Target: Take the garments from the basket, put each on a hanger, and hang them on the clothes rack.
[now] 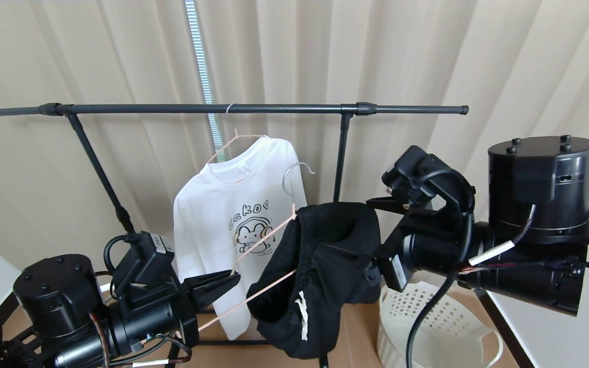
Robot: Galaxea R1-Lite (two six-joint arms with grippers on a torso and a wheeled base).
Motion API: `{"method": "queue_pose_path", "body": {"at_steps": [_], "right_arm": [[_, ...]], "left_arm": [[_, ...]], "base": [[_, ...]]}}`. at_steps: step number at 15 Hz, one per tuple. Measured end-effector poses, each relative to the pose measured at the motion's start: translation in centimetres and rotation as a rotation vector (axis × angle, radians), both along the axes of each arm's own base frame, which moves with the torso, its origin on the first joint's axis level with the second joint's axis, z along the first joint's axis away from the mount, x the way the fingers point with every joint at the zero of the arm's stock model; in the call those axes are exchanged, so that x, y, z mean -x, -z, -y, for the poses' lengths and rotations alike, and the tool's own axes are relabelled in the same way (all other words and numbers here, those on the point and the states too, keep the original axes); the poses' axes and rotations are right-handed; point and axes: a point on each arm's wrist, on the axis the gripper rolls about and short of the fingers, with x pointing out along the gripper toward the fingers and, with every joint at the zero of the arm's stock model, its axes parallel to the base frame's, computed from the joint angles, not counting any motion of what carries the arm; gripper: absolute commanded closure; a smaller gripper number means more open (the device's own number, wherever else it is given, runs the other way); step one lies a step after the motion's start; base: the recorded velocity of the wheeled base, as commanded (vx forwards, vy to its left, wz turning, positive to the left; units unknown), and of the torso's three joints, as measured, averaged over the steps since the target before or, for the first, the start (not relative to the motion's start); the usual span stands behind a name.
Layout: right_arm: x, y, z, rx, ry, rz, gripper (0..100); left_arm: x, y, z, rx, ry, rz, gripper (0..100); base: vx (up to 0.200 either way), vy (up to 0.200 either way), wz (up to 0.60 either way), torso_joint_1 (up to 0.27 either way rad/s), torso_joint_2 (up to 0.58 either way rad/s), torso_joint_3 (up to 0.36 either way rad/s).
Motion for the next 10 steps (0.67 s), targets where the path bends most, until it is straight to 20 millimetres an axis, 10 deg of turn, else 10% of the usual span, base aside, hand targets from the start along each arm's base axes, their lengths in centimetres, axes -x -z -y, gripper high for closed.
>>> {"method": "queue_pose_path", "body": {"at_steps": [10], "right_arm": [[-7.4,-3.2,6.2,0.236,-0.472,-0.178,0]], "left_arm": [[0.6,0.0,1.0,-0.007,0.057,0.009,100]], "base": [[0.0,0.0,0.0,0.0,0.0,0.0]]}}
